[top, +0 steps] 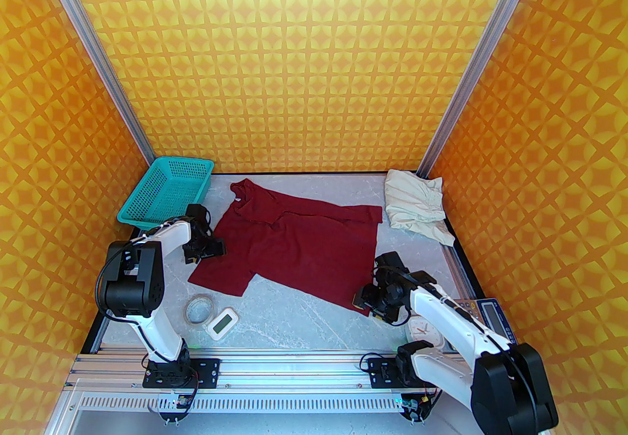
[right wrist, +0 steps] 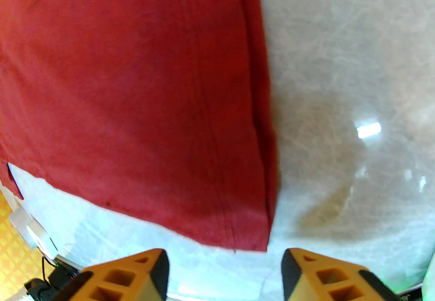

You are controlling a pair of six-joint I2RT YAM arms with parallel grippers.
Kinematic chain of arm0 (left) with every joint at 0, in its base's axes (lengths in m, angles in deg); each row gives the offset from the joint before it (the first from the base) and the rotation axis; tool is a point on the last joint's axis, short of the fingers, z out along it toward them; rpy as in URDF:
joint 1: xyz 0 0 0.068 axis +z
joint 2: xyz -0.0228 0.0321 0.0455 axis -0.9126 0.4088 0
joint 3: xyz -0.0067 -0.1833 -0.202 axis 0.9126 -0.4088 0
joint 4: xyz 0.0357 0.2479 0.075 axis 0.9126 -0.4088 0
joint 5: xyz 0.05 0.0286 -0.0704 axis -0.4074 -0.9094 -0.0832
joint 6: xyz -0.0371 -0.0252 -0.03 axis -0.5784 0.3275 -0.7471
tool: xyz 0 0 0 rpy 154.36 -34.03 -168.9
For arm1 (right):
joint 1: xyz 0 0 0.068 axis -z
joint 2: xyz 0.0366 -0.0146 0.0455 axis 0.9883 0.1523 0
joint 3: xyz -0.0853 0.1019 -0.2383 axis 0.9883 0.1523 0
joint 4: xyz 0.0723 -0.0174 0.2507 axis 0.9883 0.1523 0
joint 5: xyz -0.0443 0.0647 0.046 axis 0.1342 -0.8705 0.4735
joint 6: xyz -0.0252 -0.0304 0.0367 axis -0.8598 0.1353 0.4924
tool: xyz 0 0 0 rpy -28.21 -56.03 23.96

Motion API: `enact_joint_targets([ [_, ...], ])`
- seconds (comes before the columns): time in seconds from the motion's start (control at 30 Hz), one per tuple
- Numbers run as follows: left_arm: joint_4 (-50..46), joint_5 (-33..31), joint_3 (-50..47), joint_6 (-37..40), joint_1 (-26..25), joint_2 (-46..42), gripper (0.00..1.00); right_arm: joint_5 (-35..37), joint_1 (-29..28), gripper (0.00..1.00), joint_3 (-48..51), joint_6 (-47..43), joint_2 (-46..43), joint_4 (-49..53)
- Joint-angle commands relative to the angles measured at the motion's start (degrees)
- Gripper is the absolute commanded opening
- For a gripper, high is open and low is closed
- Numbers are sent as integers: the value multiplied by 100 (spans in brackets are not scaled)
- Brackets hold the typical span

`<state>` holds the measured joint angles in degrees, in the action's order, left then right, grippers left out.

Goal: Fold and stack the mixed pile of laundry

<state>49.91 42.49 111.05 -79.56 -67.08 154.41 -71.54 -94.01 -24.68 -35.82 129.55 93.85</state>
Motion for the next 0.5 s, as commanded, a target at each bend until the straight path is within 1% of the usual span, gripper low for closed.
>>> enact_joint_targets([
  [0.0,266,260,22,-27,-63,360,76,-43,-58,51,43,218,256,-596],
  [0.07,299,254,27,-50,-63,454,70,-28,-102,46,-3,265,447,-831],
  [0.1,324,260,33,-61,-72,465,65,5,-138,44,-29,292,554,-942],
  [0.17,323,257,67,-46,-92,504,63,65,-181,39,-65,320,767,-1120],
  [0.23,274,255,142,-36,-130,539,60,117,-190,32,-98,321,940,-1263],
  [0.3,281,269,177,-6,-203,536,54,194,-187,25,-133,316,986,-1330],
  [0.37,365,353,169,19,-299,480,44,266,-190,18,-164,312,942,-1376],
  [0.47,488,417,147,-5,-361,411,19,322,-190,8,-182,310,824,-1471],
])
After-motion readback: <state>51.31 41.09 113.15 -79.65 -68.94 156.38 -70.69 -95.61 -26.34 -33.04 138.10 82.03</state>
